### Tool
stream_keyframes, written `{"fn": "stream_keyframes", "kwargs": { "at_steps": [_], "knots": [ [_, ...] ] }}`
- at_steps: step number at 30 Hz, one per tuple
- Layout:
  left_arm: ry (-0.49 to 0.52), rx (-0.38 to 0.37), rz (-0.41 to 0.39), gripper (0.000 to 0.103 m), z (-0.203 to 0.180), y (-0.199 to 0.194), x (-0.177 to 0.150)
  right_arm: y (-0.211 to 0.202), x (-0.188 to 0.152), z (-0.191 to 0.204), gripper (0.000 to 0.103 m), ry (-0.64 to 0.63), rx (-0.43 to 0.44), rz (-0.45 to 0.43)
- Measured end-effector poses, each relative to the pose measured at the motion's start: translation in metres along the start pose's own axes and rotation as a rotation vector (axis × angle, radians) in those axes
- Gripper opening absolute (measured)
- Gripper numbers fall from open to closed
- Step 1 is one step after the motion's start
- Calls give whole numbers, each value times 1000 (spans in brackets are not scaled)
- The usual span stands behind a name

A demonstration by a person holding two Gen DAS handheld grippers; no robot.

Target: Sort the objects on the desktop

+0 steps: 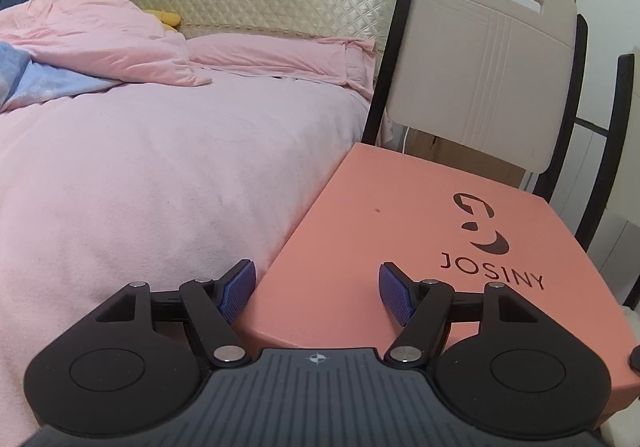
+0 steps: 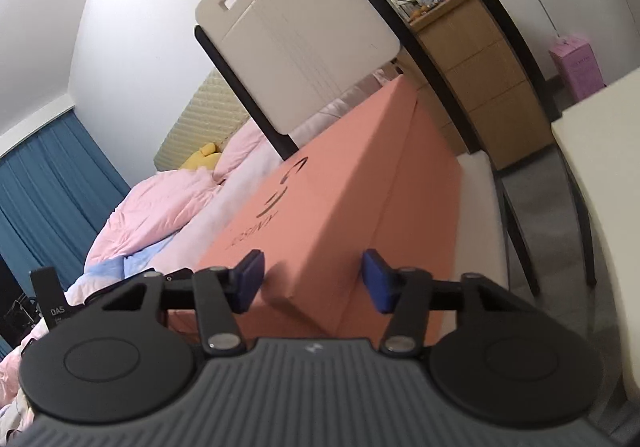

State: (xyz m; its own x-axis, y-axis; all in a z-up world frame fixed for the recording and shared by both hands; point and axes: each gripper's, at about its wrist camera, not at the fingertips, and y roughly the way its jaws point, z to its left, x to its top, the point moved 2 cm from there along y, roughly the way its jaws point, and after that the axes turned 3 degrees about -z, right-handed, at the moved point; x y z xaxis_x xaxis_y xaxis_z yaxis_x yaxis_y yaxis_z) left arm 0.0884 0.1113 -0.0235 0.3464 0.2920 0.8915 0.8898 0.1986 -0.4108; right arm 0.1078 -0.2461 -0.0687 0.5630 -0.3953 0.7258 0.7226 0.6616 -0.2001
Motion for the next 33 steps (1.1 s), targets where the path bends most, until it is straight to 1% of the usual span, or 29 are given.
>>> {"fn": "stream_keyframes", "kwargs": {
  "at_steps": [2,3,4,6,9,13,19,21,22,25,26,27,29,31,33],
  "knots": [
    [-1,-2,2,72,0,1,0,-2,-1,-1,50,7,4,2],
    [9,1,3,72,-1,1,0,-4,-1,1,44,-16,2,-3],
    [19,4,5,72,-3,2,0,-6,-1,6,42,-55,-6,-13],
    [33,5,11,72,-4,5,0,-8,-1,11,42,-98,-12,-15],
    [71,3,27,73,-9,8,-1,-6,-4,7,42,-94,-31,-1],
    [55,-46,49,74,-10,12,-2,-7,-2,-1,42,-76,-46,3],
    [85,-67,41,75,-20,13,-3,-8,4,-8,42,-101,-66,-3],
    [97,-63,24,74,-19,7,-5,-8,6,-7,44,-120,-61,3],
    [109,-61,2,75,-20,0,-6,-8,6,-6,44,-134,-57,5],
    [159,-73,-78,77,-26,-23,-12,-10,0,3,52,-228,-61,12],
    [171,-78,-90,77,-28,-29,-15,-10,-2,6,59,-260,-63,14],
    [180,-85,-97,78,-30,-36,-19,-11,-4,9,63,-292,-64,16],
    [217,-89,-99,81,-35,-47,-29,-11,-9,16,68,-356,-67,20],
    [270,-78,-102,82,-41,-56,-39,-10,-15,21,68,-419,-78,34],
    [305,-54,-89,82,-46,-57,-46,-8,-21,22,68,-460,-107,39]
  ]
}}
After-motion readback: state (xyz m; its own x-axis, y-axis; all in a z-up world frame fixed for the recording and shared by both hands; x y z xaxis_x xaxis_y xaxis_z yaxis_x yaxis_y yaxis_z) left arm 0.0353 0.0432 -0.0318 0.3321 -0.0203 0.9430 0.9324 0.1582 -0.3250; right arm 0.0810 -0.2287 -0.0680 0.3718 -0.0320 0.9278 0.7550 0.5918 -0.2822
